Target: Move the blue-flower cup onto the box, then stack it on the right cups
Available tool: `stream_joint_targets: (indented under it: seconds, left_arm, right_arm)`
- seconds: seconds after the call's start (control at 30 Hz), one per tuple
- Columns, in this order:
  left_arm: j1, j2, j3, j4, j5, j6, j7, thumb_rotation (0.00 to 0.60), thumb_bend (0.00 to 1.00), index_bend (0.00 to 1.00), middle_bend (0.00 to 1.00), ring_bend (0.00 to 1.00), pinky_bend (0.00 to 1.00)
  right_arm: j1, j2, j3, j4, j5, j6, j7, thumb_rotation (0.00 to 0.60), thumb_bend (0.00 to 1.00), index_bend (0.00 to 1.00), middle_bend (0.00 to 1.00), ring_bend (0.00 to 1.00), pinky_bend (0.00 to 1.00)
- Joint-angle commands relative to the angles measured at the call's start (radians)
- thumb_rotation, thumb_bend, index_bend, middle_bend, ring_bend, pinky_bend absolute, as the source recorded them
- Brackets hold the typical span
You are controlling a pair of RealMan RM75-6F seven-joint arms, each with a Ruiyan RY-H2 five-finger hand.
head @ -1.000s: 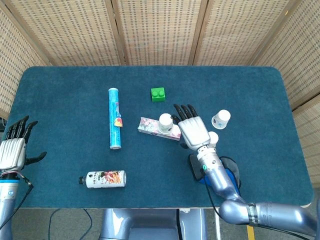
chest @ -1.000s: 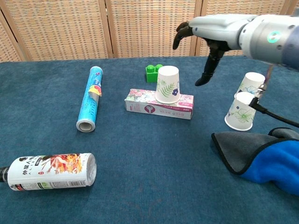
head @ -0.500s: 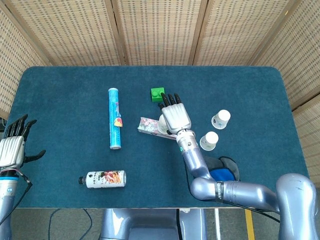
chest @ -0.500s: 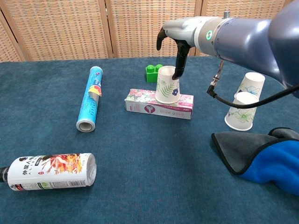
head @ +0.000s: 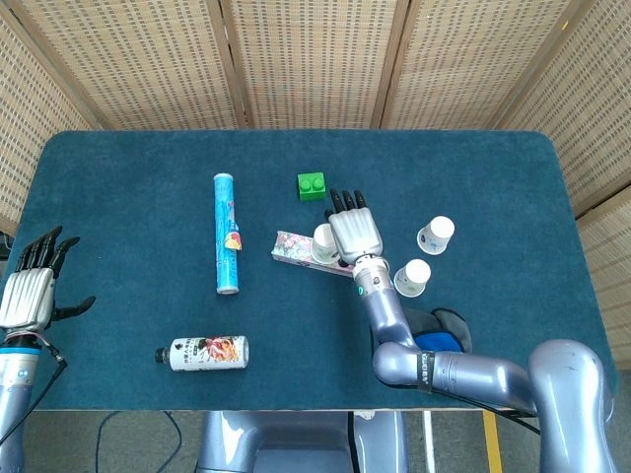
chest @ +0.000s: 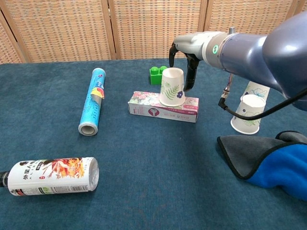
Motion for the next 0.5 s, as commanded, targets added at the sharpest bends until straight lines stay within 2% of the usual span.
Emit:
stream_joint_targets:
  seconds: [0.03, 0.5]
  left_arm:
    - [0.002, 0.0, -0.006, 0.001, -0.004, -0.003, -0.001, 0.6, 0.2, 0.14, 0.0, 0.0, 0.04]
    - [0.003, 0.0, -0.019, 0.01, 0.006, -0.034, -0.02, 0.6, 0.2, 0.16, 0.0, 0.0, 0.04]
  right_arm:
    - [0.011, -0.014, -0.001, 0.023, -0.021, -0.006, 0.024, 0.6, 0.2, 0.33, 0.06, 0.0, 0.1]
    - [0.061, -0.078, -0.021, 0.139, 0.001, -0.041, 0.031, 0.6, 0.21, 0.43, 0.1, 0.01, 0.12]
